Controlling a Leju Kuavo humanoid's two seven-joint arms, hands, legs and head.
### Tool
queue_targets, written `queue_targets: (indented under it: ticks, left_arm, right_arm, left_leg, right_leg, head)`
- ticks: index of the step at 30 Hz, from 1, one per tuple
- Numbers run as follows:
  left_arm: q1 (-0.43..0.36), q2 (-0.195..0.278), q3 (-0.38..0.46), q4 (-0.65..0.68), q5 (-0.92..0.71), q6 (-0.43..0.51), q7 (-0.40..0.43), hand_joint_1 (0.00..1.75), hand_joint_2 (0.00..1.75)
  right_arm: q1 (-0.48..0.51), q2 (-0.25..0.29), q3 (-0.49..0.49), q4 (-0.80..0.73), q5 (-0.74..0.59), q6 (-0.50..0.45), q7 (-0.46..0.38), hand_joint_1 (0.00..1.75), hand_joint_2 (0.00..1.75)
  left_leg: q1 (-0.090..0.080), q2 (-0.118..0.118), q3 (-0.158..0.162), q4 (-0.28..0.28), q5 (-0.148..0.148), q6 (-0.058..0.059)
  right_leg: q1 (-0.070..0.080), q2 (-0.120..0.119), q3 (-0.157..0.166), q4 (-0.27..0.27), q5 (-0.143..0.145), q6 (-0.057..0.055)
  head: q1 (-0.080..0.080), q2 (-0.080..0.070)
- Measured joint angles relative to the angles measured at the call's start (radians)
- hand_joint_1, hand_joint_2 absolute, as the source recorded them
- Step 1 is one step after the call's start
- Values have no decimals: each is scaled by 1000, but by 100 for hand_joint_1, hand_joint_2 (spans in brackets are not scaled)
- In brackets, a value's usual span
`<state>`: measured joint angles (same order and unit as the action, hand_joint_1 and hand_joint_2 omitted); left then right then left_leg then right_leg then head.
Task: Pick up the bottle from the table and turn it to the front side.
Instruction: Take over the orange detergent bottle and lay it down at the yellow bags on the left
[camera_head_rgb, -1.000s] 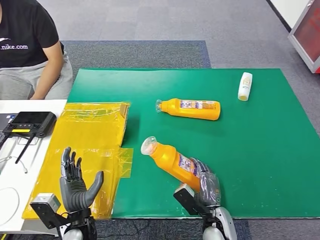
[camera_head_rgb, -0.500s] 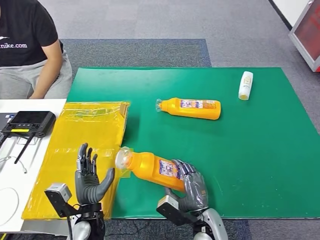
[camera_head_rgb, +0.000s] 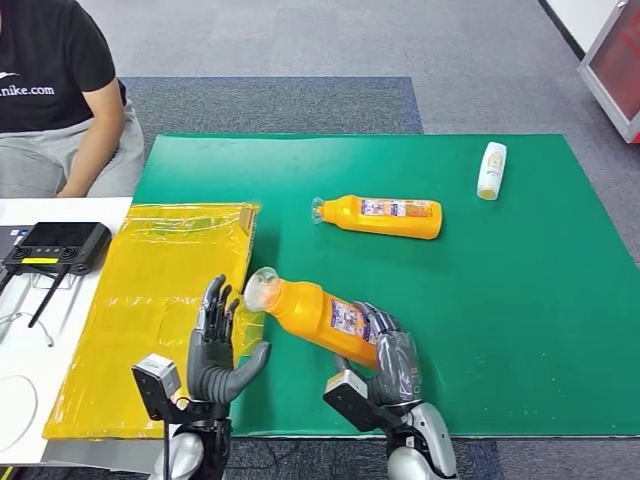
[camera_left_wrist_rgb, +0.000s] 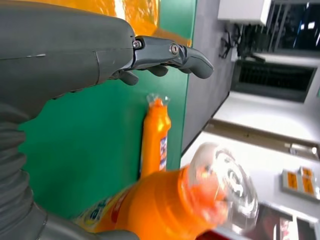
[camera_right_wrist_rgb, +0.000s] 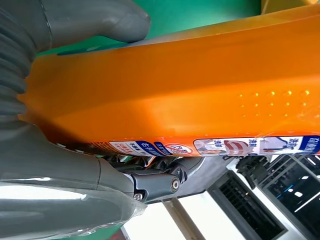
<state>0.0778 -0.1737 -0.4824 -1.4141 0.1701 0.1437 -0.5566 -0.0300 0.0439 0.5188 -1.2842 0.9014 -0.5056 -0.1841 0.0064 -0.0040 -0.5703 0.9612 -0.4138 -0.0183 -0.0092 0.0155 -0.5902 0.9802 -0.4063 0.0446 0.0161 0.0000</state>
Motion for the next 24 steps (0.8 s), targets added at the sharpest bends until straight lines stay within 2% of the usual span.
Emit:
queue_targets:
  ticks: [6,17,24]
  left_arm:
    - [-14,5,-26,31,1,-30,11,0,175]
    - [-37,2,-27,57,33,-74,36,0,175]
    - [-51,-4,-26,59,-41,-53,1,0,175]
  right_arm:
    - [-4,3,-4,8,-14,3,-19,175,175]
    - [-4,10,10,8,-7,-4,-35,175,175]
    - [-5,17,36,4,-7,-13,-41,175,175]
  left_leg:
    - [0,0,0,0,0,0]
    - [0,0,-1,0,0,0]
    - [0,0,-1,0,0,0]
  right_leg:
    - [0,0,0,0,0,0]
    - [0,0,-1,0,0,0]
    - [0,0,-1,0,0,0]
  head:
    - [0,0]
    - [0,0]
    - [0,0]
